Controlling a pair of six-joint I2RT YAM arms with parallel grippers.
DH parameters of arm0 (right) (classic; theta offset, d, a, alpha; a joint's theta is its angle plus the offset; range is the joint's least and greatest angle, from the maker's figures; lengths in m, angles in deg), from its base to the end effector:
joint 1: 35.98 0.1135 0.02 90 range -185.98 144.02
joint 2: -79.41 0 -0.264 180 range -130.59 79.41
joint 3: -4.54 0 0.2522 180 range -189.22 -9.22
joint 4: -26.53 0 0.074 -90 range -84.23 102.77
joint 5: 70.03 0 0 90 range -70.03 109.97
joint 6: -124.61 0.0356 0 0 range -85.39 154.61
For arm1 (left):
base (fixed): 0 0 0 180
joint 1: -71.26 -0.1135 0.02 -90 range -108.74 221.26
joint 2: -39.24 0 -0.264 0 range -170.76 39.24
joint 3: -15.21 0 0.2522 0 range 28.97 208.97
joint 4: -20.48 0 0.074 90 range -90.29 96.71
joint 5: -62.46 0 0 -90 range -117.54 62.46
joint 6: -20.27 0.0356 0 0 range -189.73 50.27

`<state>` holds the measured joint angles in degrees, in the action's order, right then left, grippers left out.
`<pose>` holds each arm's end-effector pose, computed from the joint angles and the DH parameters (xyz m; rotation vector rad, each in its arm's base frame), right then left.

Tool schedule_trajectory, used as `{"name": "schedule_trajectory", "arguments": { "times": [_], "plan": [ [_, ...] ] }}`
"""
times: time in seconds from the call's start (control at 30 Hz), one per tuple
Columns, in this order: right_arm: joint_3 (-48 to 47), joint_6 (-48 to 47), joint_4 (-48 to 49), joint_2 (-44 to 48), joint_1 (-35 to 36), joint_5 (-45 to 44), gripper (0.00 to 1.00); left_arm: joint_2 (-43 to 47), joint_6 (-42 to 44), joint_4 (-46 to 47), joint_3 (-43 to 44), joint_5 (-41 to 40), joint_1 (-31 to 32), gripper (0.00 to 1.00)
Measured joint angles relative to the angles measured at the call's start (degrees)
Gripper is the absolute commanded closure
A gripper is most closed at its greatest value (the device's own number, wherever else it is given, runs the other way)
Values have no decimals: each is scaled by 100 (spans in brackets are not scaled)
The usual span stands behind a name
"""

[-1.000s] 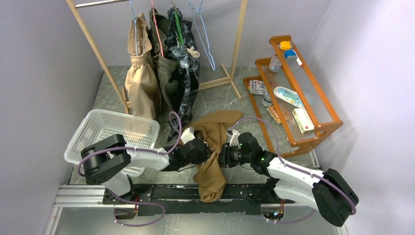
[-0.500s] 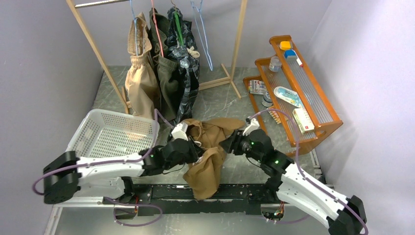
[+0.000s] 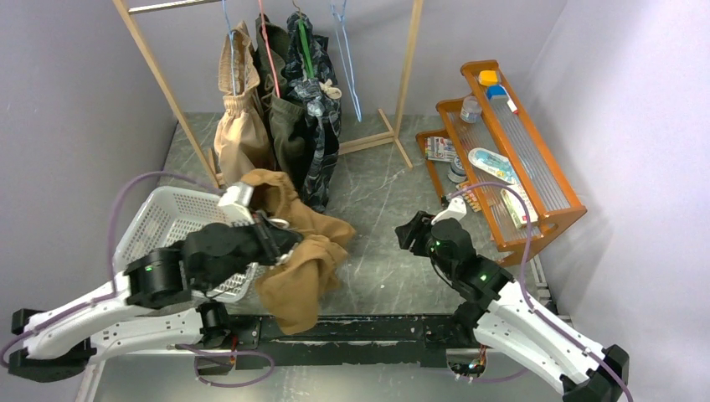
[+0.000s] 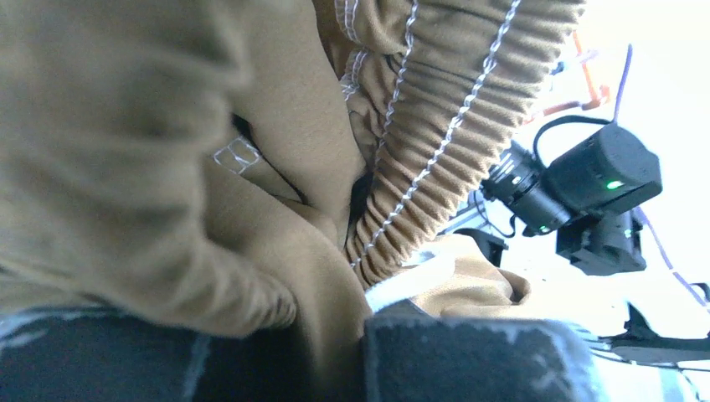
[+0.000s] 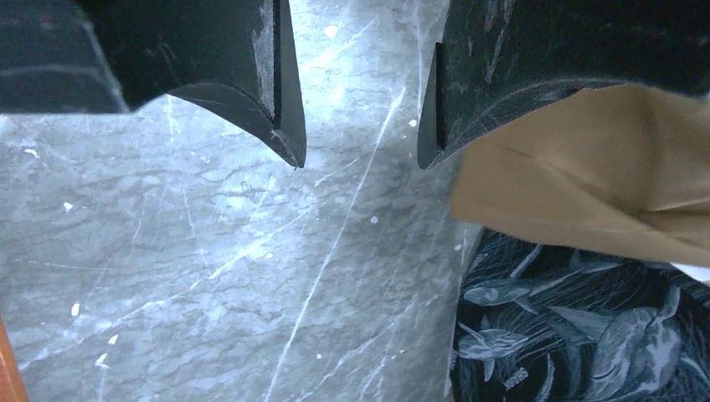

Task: Remove the shorts from the hanger
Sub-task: Pick up the shorts at the center of the board, then place the shorts in the basket.

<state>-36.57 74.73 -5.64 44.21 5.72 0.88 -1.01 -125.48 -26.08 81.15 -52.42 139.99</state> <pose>0.1210 0.0922 0.2440 0.1849 2.0408 0.5708 0.0666 -0.1298 0.3555 -0.0767 2.0420 -1.0241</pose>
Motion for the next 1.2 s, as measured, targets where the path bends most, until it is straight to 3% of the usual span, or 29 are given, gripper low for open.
{"name": "schedule_trajectory", "arguments": {
  "times": [0.2,0.4,0.5,0.83,1.2],
  "plan": [
    [-31,-9,13,-308,0,-92,45,669,-645,-1574,544,-916,0,93],
    [-31,20,15,-562,0,-85,45,-74,-1818,-3713,1471,-2059,0,93],
    [-31,57,15,-625,0,-83,45,-400,-1980,-4197,1908,-2553,0,93],
    [-85,81,50,-671,0,-114,45,-619,-1508,-4610,3276,-3786,-83,93],
    [-103,146,90,-975,0,-81,45,-955,-1021,-4697,2883,-4472,-566,93]
  ]
}}
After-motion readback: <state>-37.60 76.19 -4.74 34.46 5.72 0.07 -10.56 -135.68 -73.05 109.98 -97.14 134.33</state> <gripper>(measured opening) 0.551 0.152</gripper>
